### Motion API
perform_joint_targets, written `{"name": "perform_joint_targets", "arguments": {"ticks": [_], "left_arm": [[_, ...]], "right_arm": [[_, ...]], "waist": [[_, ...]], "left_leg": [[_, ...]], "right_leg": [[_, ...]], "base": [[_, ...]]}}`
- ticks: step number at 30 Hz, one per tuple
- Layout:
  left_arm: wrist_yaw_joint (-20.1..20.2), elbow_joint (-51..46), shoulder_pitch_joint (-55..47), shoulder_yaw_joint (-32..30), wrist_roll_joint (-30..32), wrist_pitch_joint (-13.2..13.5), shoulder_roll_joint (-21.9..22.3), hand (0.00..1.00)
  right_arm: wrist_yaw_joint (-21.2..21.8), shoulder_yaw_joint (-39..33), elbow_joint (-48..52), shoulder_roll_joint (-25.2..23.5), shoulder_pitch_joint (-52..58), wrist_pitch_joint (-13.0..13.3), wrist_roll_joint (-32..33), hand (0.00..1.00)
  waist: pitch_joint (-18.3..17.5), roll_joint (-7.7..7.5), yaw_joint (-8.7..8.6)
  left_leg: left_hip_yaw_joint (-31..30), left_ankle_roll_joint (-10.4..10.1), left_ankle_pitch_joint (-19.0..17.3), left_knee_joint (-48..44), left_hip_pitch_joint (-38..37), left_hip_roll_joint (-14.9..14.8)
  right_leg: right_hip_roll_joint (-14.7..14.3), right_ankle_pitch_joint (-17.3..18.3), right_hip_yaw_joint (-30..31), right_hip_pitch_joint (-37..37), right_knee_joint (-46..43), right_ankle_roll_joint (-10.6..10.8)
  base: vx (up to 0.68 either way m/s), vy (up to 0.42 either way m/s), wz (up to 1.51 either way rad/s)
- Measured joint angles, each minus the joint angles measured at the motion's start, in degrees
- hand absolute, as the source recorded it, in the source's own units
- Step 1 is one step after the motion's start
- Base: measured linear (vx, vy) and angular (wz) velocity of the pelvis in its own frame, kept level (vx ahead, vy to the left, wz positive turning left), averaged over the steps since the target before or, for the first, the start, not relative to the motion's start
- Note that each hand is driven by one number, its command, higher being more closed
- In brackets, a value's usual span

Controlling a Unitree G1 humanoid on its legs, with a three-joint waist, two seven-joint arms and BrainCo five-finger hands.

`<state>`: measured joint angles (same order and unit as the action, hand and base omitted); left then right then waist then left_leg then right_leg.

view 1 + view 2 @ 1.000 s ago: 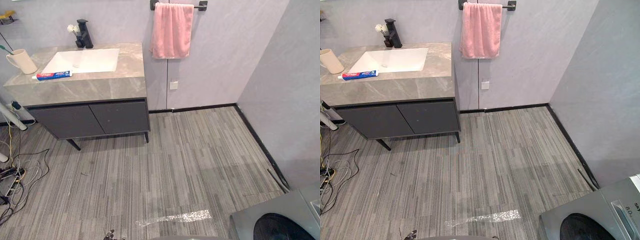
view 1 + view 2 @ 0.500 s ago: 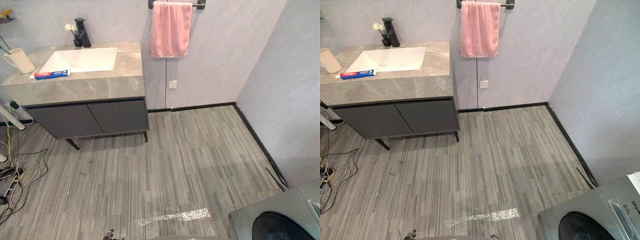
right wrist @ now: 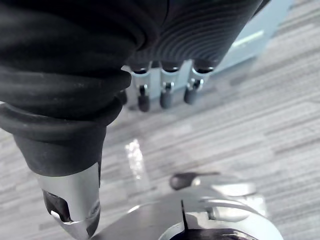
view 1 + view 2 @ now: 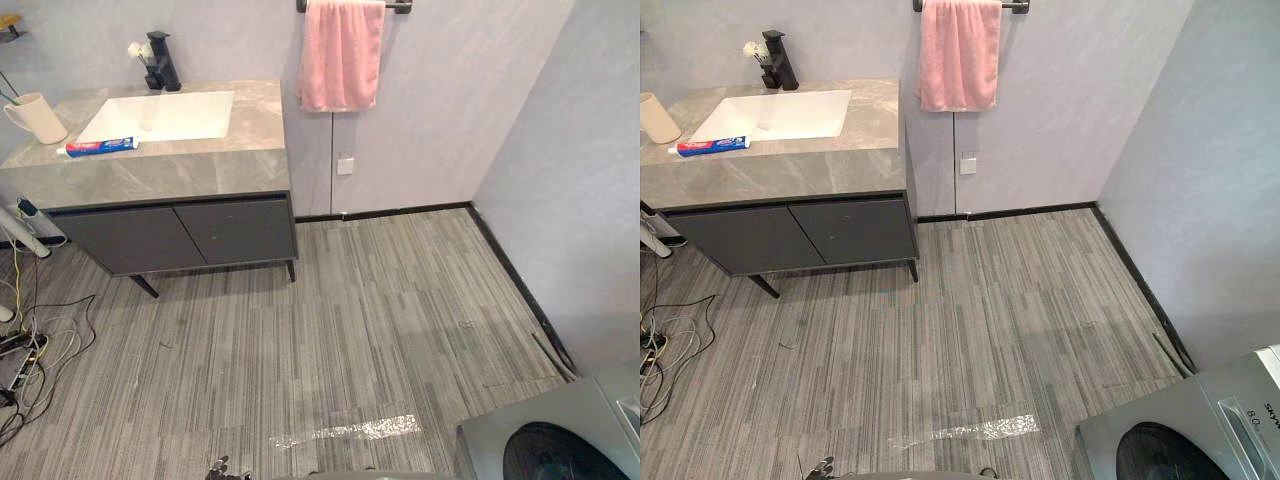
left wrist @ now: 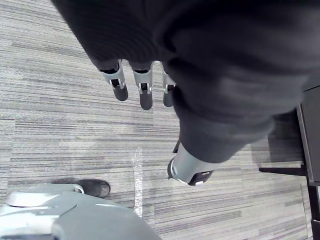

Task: Organize washtable

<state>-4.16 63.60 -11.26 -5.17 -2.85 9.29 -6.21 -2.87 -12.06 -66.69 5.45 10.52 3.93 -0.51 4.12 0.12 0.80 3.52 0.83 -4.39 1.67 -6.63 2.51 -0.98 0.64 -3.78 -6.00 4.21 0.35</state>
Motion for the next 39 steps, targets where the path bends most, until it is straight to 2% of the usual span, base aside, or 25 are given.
{"name": "perform_joint_targets", "arguments": {"ticks": [12, 14, 16, 17, 18, 19, 20, 21, 22, 24, 25, 26, 27, 28, 29, 30, 31, 32, 33, 34, 36, 38, 39], "left_arm": [[-0.22, 0.03, -0.02, -1.36, 0.0, -0.09, 0.24, 0.0], [-0.37, -0.01, 0.01, -3.22, -0.01, -0.1, 0.49, 0.0], [-0.52, -0.78, 0.04, -6.76, -0.04, -0.12, 0.73, 0.0], [-0.63, -1.4, -0.02, -7.56, -0.12, -0.13, 0.82, 0.0], [-0.9, -2.91, 0.05, -9.25, -0.95, -0.18, 0.83, 0.0], [-0.94, -4.16, -0.29, -10.63, -1.16, -0.18, 1.65, 0.0], [-1.02, -5.17, -0.71, -11.8, -1.57, -0.17, 2.68, 0.0], [-1.08, -5.85, -1.31, -12.52, -1.95, -0.22, 3.53, 0.0], [-1.1, -5.92, -1.35, -12.49, -2.26, -0.23, 3.76, 0.0], [-1.13, -6.98, -1.48, -12.6, -3.13, -0.23, 4.98, 0.0], [-1.13, -7.26, -1.52, -12.74, -3.19, -0.15, 5.29, 0.0], [-1.13, -7.35, -1.74, -12.97, -3.27, -0.06, 5.71, 0.0], [-1.08, -7.33, -2.18, -12.97, -3.27, -0.06, 6.39, 0.0], [-1.04, -7.29, -2.43, -13.09, -3.29, -0.1, 6.54, 0.0], [-0.96, -7.37, -3.46, -13.45, -3.28, -0.13, 6.52, 0.0], [-0.93, -7.58, -3.86, -13.92, -3.18, -0.13, 6.27, 0.0], [-0.89, -7.66, -3.4, -13.96, -3.16, -0.29, 5.8, 0.0], [-0.88, -7.68, -3.07, -13.96, -3.14, -0.32, 5.57, 0.0], [-0.86, -7.68, -2.56, -13.74, -3.15, -0.64, 5.13, 0.0], [-0.85, -7.79, -2.0, -12.89, -3.16, -1.08, 4.64, 0.0], [-0.81, -7.84, 0.01, -12.26, -3.19, -1.36, 4.58, 0.0], [-0.81, -8.04, 1.56, -11.45, -3.27, -1.29, 4.85, 0.0], [-0.73, -8.58, 1.84, -10.72, -3.26, -1.08, 5.39, 0.0]], "right_arm": [[0.0, -1.72, 0.01, -0.45, -0.02, -0.29, 0.0, 0.0], [0.0, -2.52, 0.02, -0.62, -0.08, -0.28, -0.01, 0.0], [-0.09, -2.71, 0.58, -1.72, -0.6, -0.19, -0.03, 0.0], [-0.12, -2.65, 0.88, -2.04, -0.66, -0.12, -0.04, 0.0], [-0.19, -2.51, 1.51, -2.39, -0.62, -0.05, -0.05, 0.0], [-0.18, -2.08, 2.16, -2.16, -0.22, -0.07, -0.05, 0.0], [-0.18, -1.24, 3.32, -1.62, -0.2, -0.09, -0.06, 0.0], [-0.27, -0.89, 3.77, -1.23, 0.05, -0.18, -0.09, 0.0], [-0.31, -0.86, 3.93, -1.2, 0.04, -0.33, -0.1, 0.0], [-0.47, -0.83, 4.92, -0.96, 0.01, -0.55, -0.13, 0.0], [-0.49, -0.83, 5.25, -0.8, -0.07, -0.57, -0.11, 0.0], [-0.5, -0.88, 5.51, -0.44, -0.5, -0.54, -0.1, 0.0], [-0.54, -1.07, 5.63, 0.12, 0.03, -0.39, -0.1, 0.0], [-0.54, -1.09, 5.61, 0.16, 0.03, -0.42, -0.12, 0.0], [-0.56, -0.78, 5.67, -0.02, 0.02, -0.48, -0.37, 0.0], [-0.58, -0.07, 5.86, -0.35, 0.86, -0.51, -0.63, 0.0], [-0.58, -0.04, 7.04, -0.54, 1.71, -0.46, -0.81, 0.0], [-0.57, -0.09, 7.52, -0.7, 1.93, -0.34, -0.85, 0.0], [-0.57, -0.39, 7.84, -1.58, 1.81, -0.36, -0.88, 0.0], [-0.55, -0.55, 8.81, -1.69, 1.88, -0.25, -1.25, 0.0], [-0.2, -1.02, 9.76, -1.95, 1.99, -0.12, -1.94, 0.0], [-0.09, -1.46, 9.77, -2.13, 1.56, -0.05, -1.9, 0.0], [-0.1, -1.45, 9.73, -2.09, 1.48, 0.01, -1.85, 0.0]], "waist": [[0.03, -0.14, -0.02], [0.31, -0.42, -0.01], [2.16, -1.65, 0.05], [2.85, -1.97, 0.12], [3.67, -2.78, 0.26], [3.74, -1.99, 0.45], [4.08, -1.96, 1.03], [4.38, -0.69, 1.81], [4.39, -0.7, 1.87], [4.38, -0.37, 3.25], [4.14, -0.55, 3.42], [3.85, -0.19, 3.36], [3.24, 0.75, 3.37], [3.12, 0.85, 3.51], [1.68, 1.0, 3.71], [0.21, -0.02, 4.34], [0.0, -0.99, 5.04], [0.26, -1.54, 5.17], [0.39, -1.99, 4.9], [0.4, -2.0, 4.4], [0.98, -1.43, 3.46], [1.03, -1.27, 3.1], [0.91, -1.16, 3.15]], "left_leg": [[-0.99, -0.02, 0.0, -0.02, 0.95, -0.13], [-0.97, -0.86, -0.59, -1.15, 1.16, -0.46], [0.02, -4.4, -4.37, -11.73, 4.75, -1.38], [0.35, -4.57, -5.22, -17.08, 6.97, -1.6], [1.27, -4.32, -5.64, -29.47, 12.48, -2.64], [1.5, -3.78, -5.22, -38.42, 17.09, -4.08], [1.81, -2.27, -5.4, -45.35, 20.67, -5.9], [1.2, -1.68, -6.78, -48.42, 22.79, -7.09], [0.99, -2.17, -7.18, -48.1, 23.34, -6.92], [0.15, -2.41, -7.13, -38.74, 24.33, -5.41], [-0.3, -2.58, -7.02, -35.5, 24.54, -4.95], [-2.04, -3.54, -6.34, -28.44, 25.01, -3.78], [-3.01, -2.99, -4.73, -23.35, 25.03, -3.48], [-2.47, -1.67, -3.65, -23.43, 24.96, -3.23], [-0.38, -0.14, -3.56, -23.8, 25.19, -2.9], [2.3, 0.99, -4.38, -23.77, 25.55, -2.68], [4.35, 2.08, -5.39, -23.8, 24.53, -2.06], [4.82, 2.61, -6.47, -23.83, 22.91, -1.34], [6.34, 3.45, -7.91, -23.9, 20.02, -0.97], [6.94, 3.79, -9.45, -24.04, 17.05, -0.93], [7.74, 3.64, -10.81, -23.43, 11.67, -1.52], [8.63, 3.42, -10.81, -19.54, 5.48, -2.93], [9.67, 2.51, -10.79, -17.66, 2.89, -4.5]], "right_leg": [[-0.13, 0.06, -1.07, 0.09, 0.9, 0.02], [-0.32, 0.78, -1.12, 0.21, -0.16, -0.19], [-0.21, 4.31, -1.02, 1.43, -5.63, -1.74], [-0.12, 5.51, -0.93, 1.87, -7.46, -2.18], [-0.15, 7.33, -0.71, 2.65, -10.59, -2.9], [-0.87, 8.77, -0.45, 3.32, -12.28, -3.76], [-2.04, 9.75, 0.45, 3.33, -13.57, -4.79], [-2.97, 10.63, 1.39, 3.44, -14.83, -5.81], [-3.0, 11.01, 1.85, 3.52, -15.38, -5.87], [-2.37, 12.41, 4.87, 4.77, -17.24, -5.9], [-2.13, 12.63, 5.57, 4.95, -17.23, -5.73], [-1.47, 13.14, 6.6, 5.65, -17.09, -4.89], [-1.24, 13.94, 7.84, 6.46, -17.04, -3.71], [-0.96, 14.44, 8.6, 6.51, -17.16, -3.3], [0.2, 15.59, 9.8, 7.08, -17.77, -1.83], [1.47, 16.9, 9.66, 8.67, -21.49, 0.43], [3.32, 18.53, 8.68, 10.94, -29.07, 3.31], [4.51, 18.49, 7.91, 11.6, -33.79, 5.27], [5.87, 17.46, 6.68, 12.96, -41.6, 8.43], [6.83, 15.47, 5.3, 15.41, -51.9, 10.33], [8.04, 15.75, 2.11, 17.97, -62.37, 9.43], [9.2, 17.26, -2.6, 18.64, -61.08, 6.7], [9.18, 17.95, -5.26, 19.46, -56.35, 5.42]], "base": [[0.0, -0.008, 0.04], [0.0, -0.011, 0.04], [0.0, -0.059, 0.04], [-0.05, -0.103, -0.05], [-0.07, -0.107, -0.11], [-0.05, -0.112, -0.23], [-0.01, -0.05, -0.44], [0.02, -0.015, -0.47], [0.06, 0.017, -0.53], [0.11, 0.054, -0.55], [0.21, 0.151, -0.54], [0.27, 0.207, -0.53], [0.31, 0.233, -0.54], [0.34, 0.223, -0.62], [0.4, 0.217, -0.61], [0.41, 0.204, -0.78], [0.43, 0.192, -0.71], [0.41, 0.168, -0.73], [0.47, 0.17, -0.58], [0.38, 0.11, -0.42], [0.35, 0.049, -0.22], [0.29, 0.002, -0.28], [0.25, -0.037, -0.44]]}}
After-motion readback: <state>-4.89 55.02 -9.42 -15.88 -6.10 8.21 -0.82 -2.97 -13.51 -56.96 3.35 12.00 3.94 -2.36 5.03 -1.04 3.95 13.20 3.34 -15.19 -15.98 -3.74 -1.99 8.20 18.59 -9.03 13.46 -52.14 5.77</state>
